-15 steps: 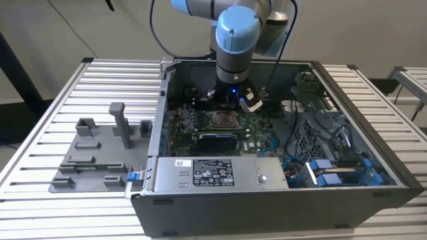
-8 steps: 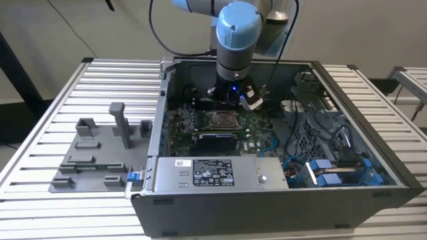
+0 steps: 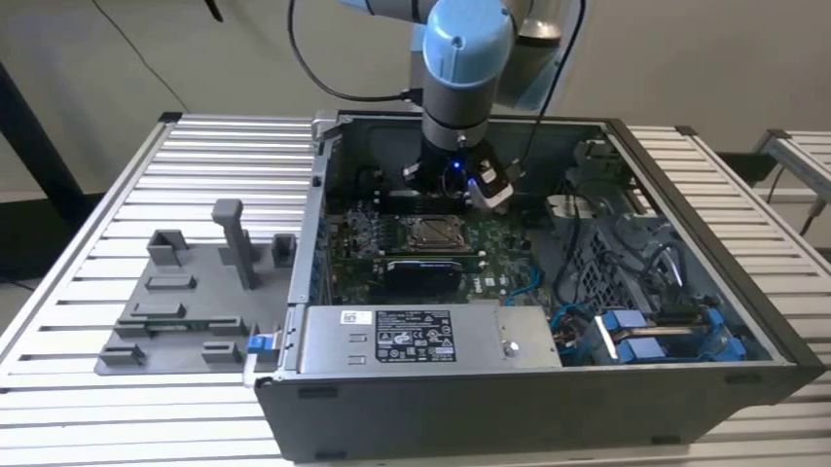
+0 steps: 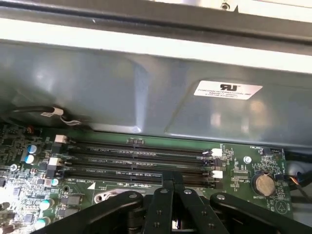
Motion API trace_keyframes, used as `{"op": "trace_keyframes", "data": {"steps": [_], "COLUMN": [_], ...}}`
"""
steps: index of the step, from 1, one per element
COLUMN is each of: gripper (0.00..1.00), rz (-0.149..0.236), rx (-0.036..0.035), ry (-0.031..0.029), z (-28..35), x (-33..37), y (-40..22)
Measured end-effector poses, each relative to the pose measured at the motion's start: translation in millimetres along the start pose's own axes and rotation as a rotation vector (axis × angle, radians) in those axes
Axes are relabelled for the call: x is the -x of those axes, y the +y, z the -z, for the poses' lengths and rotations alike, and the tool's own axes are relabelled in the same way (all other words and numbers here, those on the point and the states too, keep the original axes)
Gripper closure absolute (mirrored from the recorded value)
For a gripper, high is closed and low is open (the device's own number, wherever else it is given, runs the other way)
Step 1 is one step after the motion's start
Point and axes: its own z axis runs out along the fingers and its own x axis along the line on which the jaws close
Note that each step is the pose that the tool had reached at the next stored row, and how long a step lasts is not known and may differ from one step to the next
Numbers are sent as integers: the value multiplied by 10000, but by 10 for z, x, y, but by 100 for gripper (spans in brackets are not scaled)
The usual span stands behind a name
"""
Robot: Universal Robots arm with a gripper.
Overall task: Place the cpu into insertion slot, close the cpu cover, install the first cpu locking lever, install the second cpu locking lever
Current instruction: 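Install the first cpu locking lever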
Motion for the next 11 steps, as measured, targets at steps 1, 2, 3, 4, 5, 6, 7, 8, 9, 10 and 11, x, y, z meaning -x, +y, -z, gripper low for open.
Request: {"op": "trace_keyframes", "data": {"steps": [1,2,3,4,5,6,7,8,9,10,11], "gripper": [89,89,89,89,89,89,89,89,89,89,89], "rz": [-8,-13,-19,-25,-30,-34,-40,-48,-60,-73,-83], "rx": [-3,-30,-99,-217,-383,-533,-691,-835,-964,-1099,-1232], "ry": [19,36,73,122,180,229,284,345,413,481,546], "z": [3,4,6,6,6,6,6,7,7,7,7], "x": [-4,-8,-12,-15,-18,-20,-23,-25,-27,-29,-32], "y": [-3,-4,-5,-5,-5,-5,-5,-5,-5,-5,-5]}}
